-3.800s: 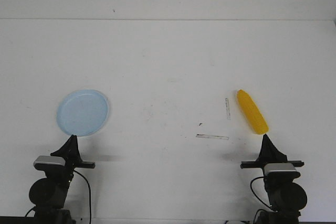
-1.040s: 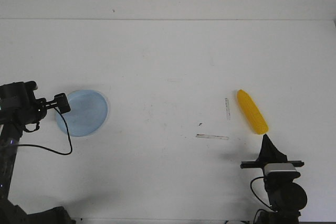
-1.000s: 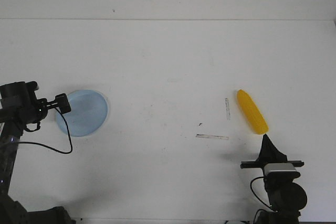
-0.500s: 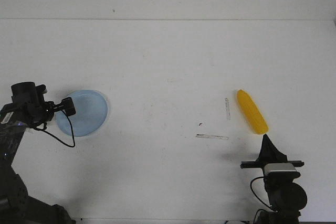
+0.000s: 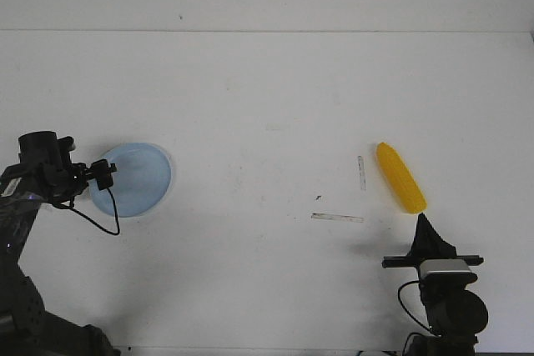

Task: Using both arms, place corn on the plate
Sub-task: 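Lower the open left gripper onto the rim of the blue plate, then push the blue plate with the left gripper toward the table center, then withdraw the left gripper from the plate back toward rest, then reach the right gripper over the yellow corn and grasp it, then lift the corn with the right gripper and carry it over the plate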

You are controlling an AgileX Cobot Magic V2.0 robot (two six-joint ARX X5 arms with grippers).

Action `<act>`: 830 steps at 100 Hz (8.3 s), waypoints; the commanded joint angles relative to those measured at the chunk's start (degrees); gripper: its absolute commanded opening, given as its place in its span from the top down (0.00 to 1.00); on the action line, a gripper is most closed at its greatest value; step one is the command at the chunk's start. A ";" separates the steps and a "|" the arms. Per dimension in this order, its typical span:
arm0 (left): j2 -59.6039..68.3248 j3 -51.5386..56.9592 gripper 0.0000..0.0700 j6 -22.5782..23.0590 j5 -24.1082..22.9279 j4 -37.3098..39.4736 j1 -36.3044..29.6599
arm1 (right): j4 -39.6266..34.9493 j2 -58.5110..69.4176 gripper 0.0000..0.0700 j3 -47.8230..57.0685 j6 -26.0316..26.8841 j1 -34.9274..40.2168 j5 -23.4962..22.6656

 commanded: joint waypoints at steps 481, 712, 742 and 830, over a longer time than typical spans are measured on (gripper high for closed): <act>-56.87 -22.18 1.00 3.13 -16.09 11.39 -19.76 | -33.94 49.13 0.69 66.86 -2.49 0.33 -6.21; -55.67 -22.18 1.00 3.17 -16.06 10.75 -20.44 | -46.03 76.00 0.81 73.92 8.13 21.88 -2.80; -55.69 -22.18 1.00 3.17 -16.06 10.71 -20.44 | -38.64 80.17 0.81 73.92 15.04 41.27 -2.51; -55.69 -22.18 1.00 3.17 -16.06 10.64 -20.48 | -41.38 96.67 0.81 73.90 15.72 48.54 -2.56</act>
